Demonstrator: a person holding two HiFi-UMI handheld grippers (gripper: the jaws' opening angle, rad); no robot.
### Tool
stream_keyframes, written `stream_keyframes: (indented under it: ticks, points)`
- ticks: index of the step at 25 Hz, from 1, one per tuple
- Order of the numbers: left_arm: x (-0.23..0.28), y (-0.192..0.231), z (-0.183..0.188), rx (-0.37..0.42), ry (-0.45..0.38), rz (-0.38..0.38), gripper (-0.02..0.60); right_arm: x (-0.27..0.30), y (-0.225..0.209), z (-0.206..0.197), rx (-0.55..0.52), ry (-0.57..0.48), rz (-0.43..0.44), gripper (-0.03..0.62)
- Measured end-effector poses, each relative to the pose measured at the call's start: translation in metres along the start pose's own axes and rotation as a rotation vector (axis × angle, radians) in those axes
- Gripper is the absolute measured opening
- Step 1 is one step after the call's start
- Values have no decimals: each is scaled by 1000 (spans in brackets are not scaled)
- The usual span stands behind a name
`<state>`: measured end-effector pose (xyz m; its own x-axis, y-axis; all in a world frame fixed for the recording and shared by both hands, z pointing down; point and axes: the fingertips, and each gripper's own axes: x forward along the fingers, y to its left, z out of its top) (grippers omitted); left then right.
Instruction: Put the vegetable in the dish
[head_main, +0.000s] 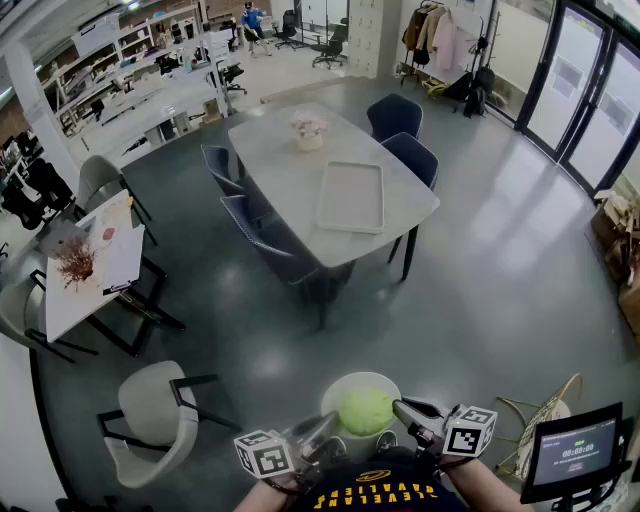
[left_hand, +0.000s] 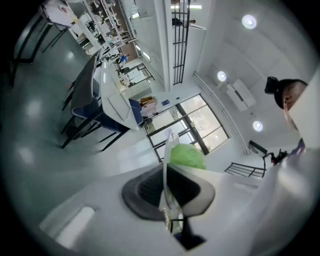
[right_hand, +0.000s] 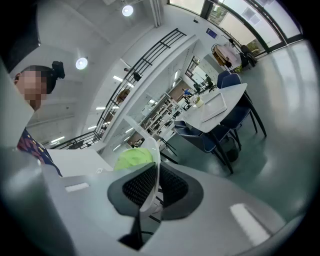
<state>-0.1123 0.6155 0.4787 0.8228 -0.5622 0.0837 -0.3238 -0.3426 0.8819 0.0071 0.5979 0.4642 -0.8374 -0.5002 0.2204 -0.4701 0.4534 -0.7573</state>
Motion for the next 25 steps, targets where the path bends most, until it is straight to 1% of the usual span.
stream_keyframes:
  ticks: [7,12,18,22,25]
  points:
    - [8,-2,-11,9,4,2,13,-12,-7,-6,8,-15,3,32]
    - [5,-31,-46,1,14,17,14,-51,5,-22,28,-29,13,32]
    - [29,-54,-77,29,22,57,14,-96,-9,-22,34,-37,42,32]
    - [49,-75,-99,57,5,61,12,-130,-16,-18,32,-62,82,32]
    - [63,-85,-116,76,-3,69,14,-153,-25,-20,21,-64,87,32]
